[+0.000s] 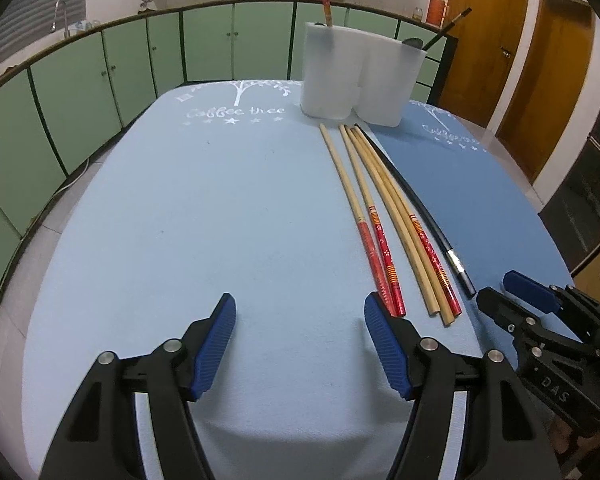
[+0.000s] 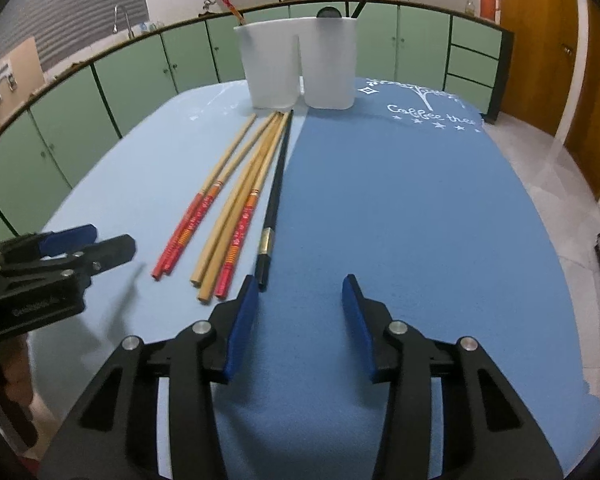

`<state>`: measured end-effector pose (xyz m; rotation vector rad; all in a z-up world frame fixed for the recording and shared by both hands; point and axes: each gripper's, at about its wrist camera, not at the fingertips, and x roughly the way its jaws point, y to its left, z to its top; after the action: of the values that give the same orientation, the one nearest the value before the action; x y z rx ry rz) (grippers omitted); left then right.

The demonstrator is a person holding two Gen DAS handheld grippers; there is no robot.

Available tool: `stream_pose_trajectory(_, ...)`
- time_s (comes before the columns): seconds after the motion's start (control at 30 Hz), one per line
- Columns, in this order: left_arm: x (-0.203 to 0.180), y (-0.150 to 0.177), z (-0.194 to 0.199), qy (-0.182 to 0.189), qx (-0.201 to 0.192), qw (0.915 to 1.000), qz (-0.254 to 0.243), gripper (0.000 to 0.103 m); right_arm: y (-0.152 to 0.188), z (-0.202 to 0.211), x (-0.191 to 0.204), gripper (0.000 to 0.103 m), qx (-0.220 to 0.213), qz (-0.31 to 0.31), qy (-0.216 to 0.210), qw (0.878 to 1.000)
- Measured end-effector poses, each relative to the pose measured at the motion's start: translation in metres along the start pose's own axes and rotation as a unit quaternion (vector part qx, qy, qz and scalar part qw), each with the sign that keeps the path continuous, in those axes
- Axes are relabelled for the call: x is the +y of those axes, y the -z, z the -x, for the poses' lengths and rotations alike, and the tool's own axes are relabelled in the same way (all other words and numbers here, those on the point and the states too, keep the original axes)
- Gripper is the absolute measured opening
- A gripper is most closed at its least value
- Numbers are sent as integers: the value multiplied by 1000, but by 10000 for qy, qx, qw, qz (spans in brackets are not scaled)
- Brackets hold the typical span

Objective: Organize utensils
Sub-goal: 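Move the right tool back to the chopsticks and close on a black chopstick, then close the left tool on a red chopstick while the right tool holds the black chopstick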

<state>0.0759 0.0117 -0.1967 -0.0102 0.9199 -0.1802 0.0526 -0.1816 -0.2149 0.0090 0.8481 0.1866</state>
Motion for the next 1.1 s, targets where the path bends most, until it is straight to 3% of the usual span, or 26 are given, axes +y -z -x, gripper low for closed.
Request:
stream_pose_trajectory(0.17,-4,2,1,86,16,10000,-48,66,3,-7,12,32,-2,127,18,9999)
stream_pose_trajectory(0.33,-7,5,-2,202,103,9997,-55,66,-1,-11,11,6,-74,129,8,9999)
stream_pose_trajectory(0.67,-22,5,-6,283,143,9992,-245,66,-1,-10,6,6,-72,49,-61,9999)
stream_pose_trajectory(0.83,-26,6,-11,100,149,9991,-391,66,-2,-11,5,6,-72,49,-60,9999)
stream_pose_trajectory(1.1,-11,3,-9,-80,122,9999,-84,66,-2,-11,4,7,-77,40,-91,9999)
